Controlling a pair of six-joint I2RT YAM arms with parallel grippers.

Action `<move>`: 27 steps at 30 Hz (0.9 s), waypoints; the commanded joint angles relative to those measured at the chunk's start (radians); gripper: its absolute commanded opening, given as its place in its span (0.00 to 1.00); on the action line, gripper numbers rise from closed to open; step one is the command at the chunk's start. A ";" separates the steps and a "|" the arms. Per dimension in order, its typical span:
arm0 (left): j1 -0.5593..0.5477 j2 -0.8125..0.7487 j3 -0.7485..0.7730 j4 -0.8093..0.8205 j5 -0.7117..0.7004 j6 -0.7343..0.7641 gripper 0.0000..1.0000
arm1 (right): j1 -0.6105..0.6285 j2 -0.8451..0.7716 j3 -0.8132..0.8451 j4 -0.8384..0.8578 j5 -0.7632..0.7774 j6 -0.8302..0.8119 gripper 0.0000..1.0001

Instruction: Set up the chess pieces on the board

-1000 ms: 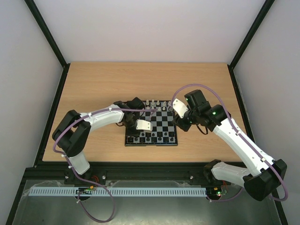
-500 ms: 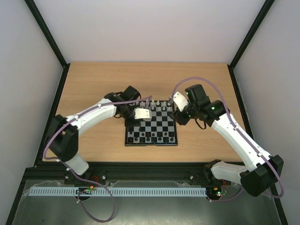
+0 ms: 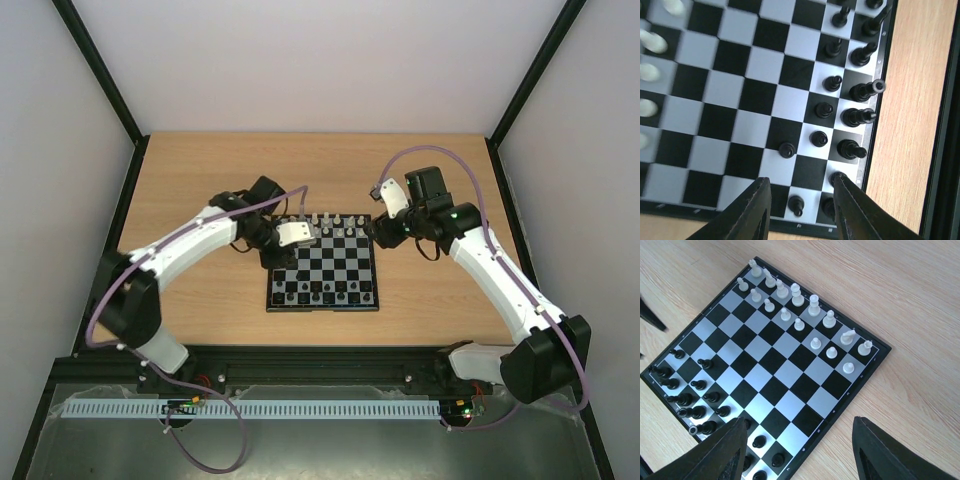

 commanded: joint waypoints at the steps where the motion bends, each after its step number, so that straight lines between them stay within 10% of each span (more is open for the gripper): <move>1: 0.003 0.135 0.021 -0.030 0.063 -0.095 0.38 | -0.003 -0.005 0.013 -0.016 -0.018 0.018 0.58; 27: -0.038 0.327 0.031 0.101 -0.078 -0.253 0.24 | -0.025 -0.113 -0.135 0.007 -0.004 0.020 0.58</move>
